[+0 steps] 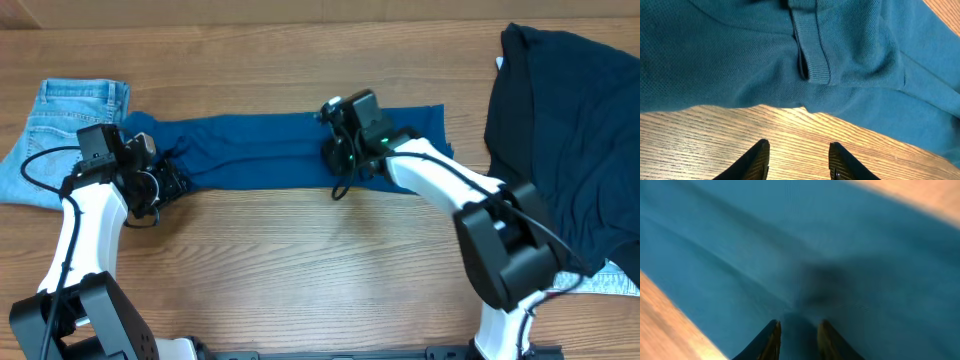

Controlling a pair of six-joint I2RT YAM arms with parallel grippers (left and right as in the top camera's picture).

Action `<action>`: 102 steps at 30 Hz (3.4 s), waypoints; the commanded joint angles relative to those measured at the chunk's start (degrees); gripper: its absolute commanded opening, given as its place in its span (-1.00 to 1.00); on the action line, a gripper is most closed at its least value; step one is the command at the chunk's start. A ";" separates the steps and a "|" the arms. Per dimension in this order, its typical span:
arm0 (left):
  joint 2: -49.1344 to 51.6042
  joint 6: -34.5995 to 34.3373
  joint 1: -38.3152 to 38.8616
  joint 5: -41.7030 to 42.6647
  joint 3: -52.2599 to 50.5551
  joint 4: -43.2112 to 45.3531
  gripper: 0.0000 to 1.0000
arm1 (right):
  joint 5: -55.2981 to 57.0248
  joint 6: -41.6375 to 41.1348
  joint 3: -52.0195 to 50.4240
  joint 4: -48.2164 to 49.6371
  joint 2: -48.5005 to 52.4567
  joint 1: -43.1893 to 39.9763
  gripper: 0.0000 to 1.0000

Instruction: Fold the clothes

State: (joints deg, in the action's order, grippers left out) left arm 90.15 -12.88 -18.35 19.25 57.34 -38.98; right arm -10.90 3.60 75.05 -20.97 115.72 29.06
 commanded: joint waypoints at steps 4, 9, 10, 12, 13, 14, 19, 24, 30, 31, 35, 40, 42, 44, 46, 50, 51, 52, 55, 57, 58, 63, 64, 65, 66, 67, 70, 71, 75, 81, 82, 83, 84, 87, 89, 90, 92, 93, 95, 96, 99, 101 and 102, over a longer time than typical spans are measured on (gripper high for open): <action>0.52 2.21 0.39 -0.39 -0.66 0.09 -0.16 | -0.20 -0.24 0.02 3.56 6.14 -0.07 -0.43; 0.52 2.21 0.39 -0.39 -0.66 0.20 -0.15 | 4.04 -0.33 0.04 9.40 6.12 -0.31 -0.29; 0.52 2.21 0.39 -0.39 -0.66 0.20 -0.15 | 4.50 -0.48 0.15 9.77 6.12 -0.31 -0.28; 0.52 2.19 0.39 -0.39 -0.66 0.20 -0.15 | 4.48 -0.48 0.33 9.51 6.08 -0.31 -0.28; 0.52 2.21 0.39 -0.39 -0.66 0.24 -0.15 | 4.52 -0.46 0.35 8.83 5.86 -0.35 -0.28; 0.52 2.21 0.39 -0.42 -0.66 0.26 -0.16 | 4.96 -0.46 0.35 7.74 5.53 -0.48 -0.28; 0.52 2.64 0.39 -2.38 -0.66 0.26 -0.14 | 10.14 -0.46 0.35 -5.92 4.70 -4.20 -0.25; 0.52 2.64 0.39 -3.19 -0.66 0.44 -0.15 | 11.50 -0.66 0.35 -13.94 4.70 -11.39 -0.24; 0.52 2.64 0.39 -3.17 -0.66 0.66 -0.14 | 7.72 -0.59 0.37 -17.16 4.63 -14.62 -0.14; 0.52 2.64 0.39 -3.17 -0.66 0.66 -0.14 | 7.54 -0.15 0.37 -17.59 4.28 -13.90 -0.14; 0.52 2.64 0.39 -3.19 -0.66 0.72 -0.14 | 6.73 2.47 1.95 -19.50 -0.52 -10.10 -0.12; 0.52 2.64 0.39 -3.21 -0.66 1.49 -0.14 | 0.33 5.88 6.05 -19.65 -9.11 -2.73 -0.10; 0.52 2.62 0.39 -3.34 -0.66 2.03 -0.14 | -1.62 5.95 6.91 -19.28 -9.11 0.11 -0.16; 0.52 2.62 0.39 -3.32 -0.66 2.40 -0.14 | -2.05 8.70 6.88 -18.03 -9.09 2.99 -0.31; 0.52 2.62 0.39 -3.28 -0.66 2.56 -0.21 | 2.56 6.40 6.95 -16.79 -9.11 4.46 -0.40; 0.52 3.89 0.39 -2.64 -0.63 2.97 -0.47 | 12.63 -9.11 9.07 -19.06 -9.60 2.36 -0.32; 0.52 3.91 0.39 -2.08 -0.63 3.30 -0.47 | 12.57 -10.45 10.12 -20.57 -10.19 0.57 -0.25; 0.52 3.96 0.39 -0.83 -0.63 3.78 -0.47 | 12.57 -11.43 11.08 -22.05 -10.82 -1.18 -0.19; 0.52 4.79 0.52 6.75 -0.61 6.82 -0.53 | 12.31 -13.05 14.47 -27.74 -12.72 -9.66 0.33; 0.52 4.92 1.64 8.92 -0.61 8.98 -0.56 | 11.87 -12.94 15.15 -30.73 -13.18 -16.48 0.58; 0.52 5.55 3.26 8.85 -0.61 10.23 -0.58 | 10.51 -12.33 15.12 -32.24 -13.18 -20.02 0.57; 0.55 7.58 14.71 -0.57 -0.61 15.54 -0.65 | 2.36 -7.82 15.04 -36.06 -12.96 -37.27 0.55; 0.63 7.58 16.68 -3.30 -0.61 16.50 -0.67 | 0.59 -7.02 15.04 -36.33 -12.96 -39.39 0.55; 0.94 7.58 17.66 -4.68 -0.61 17.09 -0.68 | -0.48 -6.25 15.04 -36.57 -12.96 -40.46 0.55; 1.53 7.54 18.51 -5.53 -0.61 17.97 -0.69 | -1.16 -5.60 15.04 -37.09 -12.96 -41.72 0.55; 2.56 7.32 19.06 -5.68 -0.61 18.86 -0.70 | -1.22 -5.14 15.04 -37.55 -12.96 -42.21 0.56; 6.80 5.38 19.15 -5.66 -0.61 21.05 -0.79 | -1.14 -3.48 15.04 -38.97 -12.94 -42.64 0.58; 8.63 5.38 19.15 -5.22 -0.61 21.97 -0.80 | -1.01 -3.50 15.04 -39.10 -12.96 -42.64 0.59; 15.02 5.42 19.10 -4.42 -0.61 24.35 -0.80 | -0.55 -3.54 15.04 -39.78 -12.96 -42.64 0.59; 17.44 4.68 14.49 -13.92 -0.61 18.93 -0.90 | -0.55 -3.52 15.04 -40.92 -12.96 -42.64 0.59; 17.44 3.98 13.33 -15.08 -0.61 17.92 -0.92 | -0.57 -3.52 15.04 -40.92 -12.96 -42.64 0.59; 17.44 3.65 11.72 -15.06 -0.61 16.98 -0.92 | -0.57 -3.50 15.04 -40.98 -12.94 -42.64 0.58; 17.44 3.76 10.12 -13.57 -0.61 16.39 -0.90 | -0.57 -3.50 15.04 -41.11 -12.96 -42.64 0.58; 17.44 5.42 7.04 -9.73 -0.61 16.11 -0.84 | -0.61 -2.58 15.02 -41.22 -12.83 -42.62 0.57; 17.44 5.40 6.56 -9.77 -0.61 16.02 -0.83 | -0.81 -1.77 14.97 -41.40 -12.48 -42.58 0.57; 17.44 5.40 6.58 -9.81 -0.61 16.02 -0.81 | -0.81 -1.55 14.95 -41.51 -12.24 -42.58 0.56; 17.44 5.33 6.56 -9.81 -0.61 16.04 -0.74 | -1.81 0.48 14.93 -41.72 -11.06 -42.58 0.55; 17.44 4.90 6.58 -9.77 -0.61 16.04 -0.71 | -3.69 1.77 14.91 -41.77 -9.97 -42.58 0.55; 17.44 4.35 6.58 -9.73 -0.61 15.82 -0.69 | -7.41 4.07 14.91 -41.72 -7.37 -42.51 0.55; 17.44 3.87 6.58 -9.70 -0.61 15.23 -0.68 | -8.55 4.42 14.93 -41.38 -4.83 -42.42 0.55; 17.44 3.87 6.67 -9.70 -0.61 14.53 -0.68 | -8.52 4.50 14.93 -39.95 -0.44 -41.92 0.55; 17.44 3.87 6.71 -9.57 -0.61 13.99 -0.67 | -10.64 7.04 14.93 -39.58 2.47 -41.27 0.55; 17.44 3.87 6.71 -9.53 -0.61 13.88 -0.67 | -11.26 7.39 14.93 -39.32 4.07 -40.72 0.55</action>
State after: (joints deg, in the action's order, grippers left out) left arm 105.86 -8.60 -10.87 15.35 58.65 -22.65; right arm -18.74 8.05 89.25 -60.84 117.45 -12.91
